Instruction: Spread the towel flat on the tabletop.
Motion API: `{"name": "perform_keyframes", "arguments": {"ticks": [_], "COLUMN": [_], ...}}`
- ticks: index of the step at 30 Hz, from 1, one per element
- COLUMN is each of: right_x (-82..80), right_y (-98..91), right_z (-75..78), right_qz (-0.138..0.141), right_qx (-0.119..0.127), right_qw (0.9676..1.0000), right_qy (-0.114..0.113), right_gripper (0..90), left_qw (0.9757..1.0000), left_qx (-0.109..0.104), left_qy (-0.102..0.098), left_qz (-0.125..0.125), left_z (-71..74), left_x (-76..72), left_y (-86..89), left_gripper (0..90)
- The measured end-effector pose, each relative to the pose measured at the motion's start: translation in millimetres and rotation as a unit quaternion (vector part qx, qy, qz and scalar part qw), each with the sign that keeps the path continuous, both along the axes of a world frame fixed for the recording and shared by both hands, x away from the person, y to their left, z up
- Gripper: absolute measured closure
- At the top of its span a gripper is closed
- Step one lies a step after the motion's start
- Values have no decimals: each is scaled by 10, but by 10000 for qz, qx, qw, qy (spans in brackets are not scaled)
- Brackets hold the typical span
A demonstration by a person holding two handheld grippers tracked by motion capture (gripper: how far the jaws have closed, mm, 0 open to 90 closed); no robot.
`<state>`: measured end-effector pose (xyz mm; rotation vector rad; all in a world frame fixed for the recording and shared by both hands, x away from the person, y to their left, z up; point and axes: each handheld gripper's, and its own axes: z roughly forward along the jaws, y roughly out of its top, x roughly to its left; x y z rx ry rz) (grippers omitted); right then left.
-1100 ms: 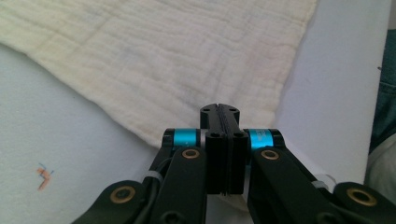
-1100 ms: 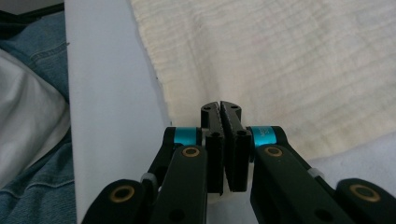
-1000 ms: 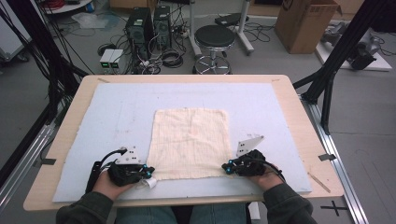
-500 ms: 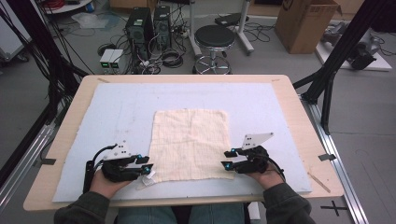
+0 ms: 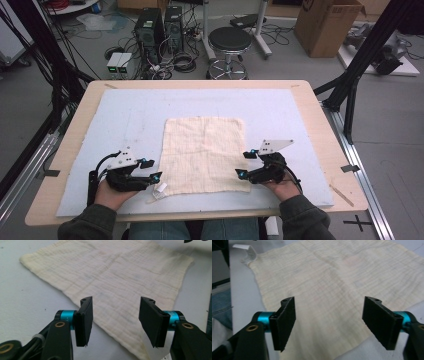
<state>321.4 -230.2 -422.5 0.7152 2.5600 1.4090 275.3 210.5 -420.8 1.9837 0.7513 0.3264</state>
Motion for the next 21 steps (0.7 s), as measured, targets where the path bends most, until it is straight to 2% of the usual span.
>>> {"name": "perform_keyframes", "arguments": {"ticks": [9,21], "right_x": [9,12], "right_y": [-7,-15], "right_z": [-4,1], "right_qz": [-333,-344], "right_qx": [-21,-2], "right_qw": [9993,9991], "right_qy": [-169,-231], "right_gripper": [170,169], "left_qw": [9999,9999], "left_qx": [55,102], "left_qy": [-34,-59], "left_qz": [101,105], "left_z": [0,-6], "left_x": [5,8], "left_y": [23,25], "left_gripper": [414,408]}}
